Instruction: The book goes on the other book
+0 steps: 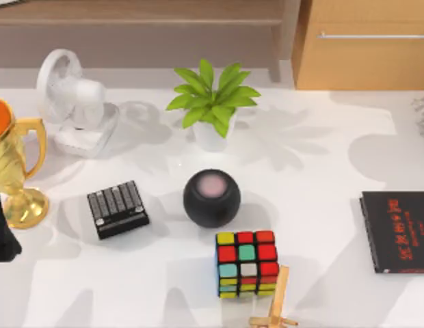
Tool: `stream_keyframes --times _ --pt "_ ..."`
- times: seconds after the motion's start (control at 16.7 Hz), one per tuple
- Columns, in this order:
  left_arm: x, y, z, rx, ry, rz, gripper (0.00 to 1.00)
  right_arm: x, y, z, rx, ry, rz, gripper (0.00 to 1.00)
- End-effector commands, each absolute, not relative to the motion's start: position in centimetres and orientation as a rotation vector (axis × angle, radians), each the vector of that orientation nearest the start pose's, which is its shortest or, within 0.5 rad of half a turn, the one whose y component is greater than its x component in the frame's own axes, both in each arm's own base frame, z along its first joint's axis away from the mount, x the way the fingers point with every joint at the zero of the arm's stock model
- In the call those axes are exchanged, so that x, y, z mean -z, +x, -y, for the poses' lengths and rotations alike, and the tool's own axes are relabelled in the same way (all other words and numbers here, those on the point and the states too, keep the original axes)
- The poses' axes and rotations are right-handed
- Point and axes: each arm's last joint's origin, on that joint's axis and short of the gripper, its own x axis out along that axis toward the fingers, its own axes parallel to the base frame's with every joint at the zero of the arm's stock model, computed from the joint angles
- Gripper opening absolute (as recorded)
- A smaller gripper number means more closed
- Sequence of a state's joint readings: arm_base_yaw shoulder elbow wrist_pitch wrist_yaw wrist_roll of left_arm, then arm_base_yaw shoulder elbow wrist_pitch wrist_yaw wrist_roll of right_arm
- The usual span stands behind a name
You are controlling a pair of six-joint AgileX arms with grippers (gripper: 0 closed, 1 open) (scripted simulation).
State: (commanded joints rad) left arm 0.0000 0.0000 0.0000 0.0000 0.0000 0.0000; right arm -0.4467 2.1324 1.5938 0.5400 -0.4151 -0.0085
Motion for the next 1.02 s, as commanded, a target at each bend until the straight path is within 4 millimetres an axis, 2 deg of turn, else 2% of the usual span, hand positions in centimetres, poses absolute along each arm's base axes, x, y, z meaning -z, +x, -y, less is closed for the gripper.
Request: stream_keyframes --times 0.48,0.72,0.9,1.02 --pt "-16.0 10.6 0.1 0.000 0.000 0.000 1.00 -26.0 45.1 20.2 0.010 -0.021 -0.003 0.00" --pt "-16.0 10.6 0.1 0.000 0.000 0.000 1.00 -25.9 45.3 20.0 0.005 -0.019 -0.003 0.00" --pt "-16.0 10.6 0.1 0.000 0.000 0.000 1.00 -27.4 44.2 19.3 0.041 0.033 0.019 0.00" --pt "-16.0 10.6 0.1 0.000 0.000 0.000 1.00 -29.1 42.8 17.9 0.075 0.117 0.042 0.00"
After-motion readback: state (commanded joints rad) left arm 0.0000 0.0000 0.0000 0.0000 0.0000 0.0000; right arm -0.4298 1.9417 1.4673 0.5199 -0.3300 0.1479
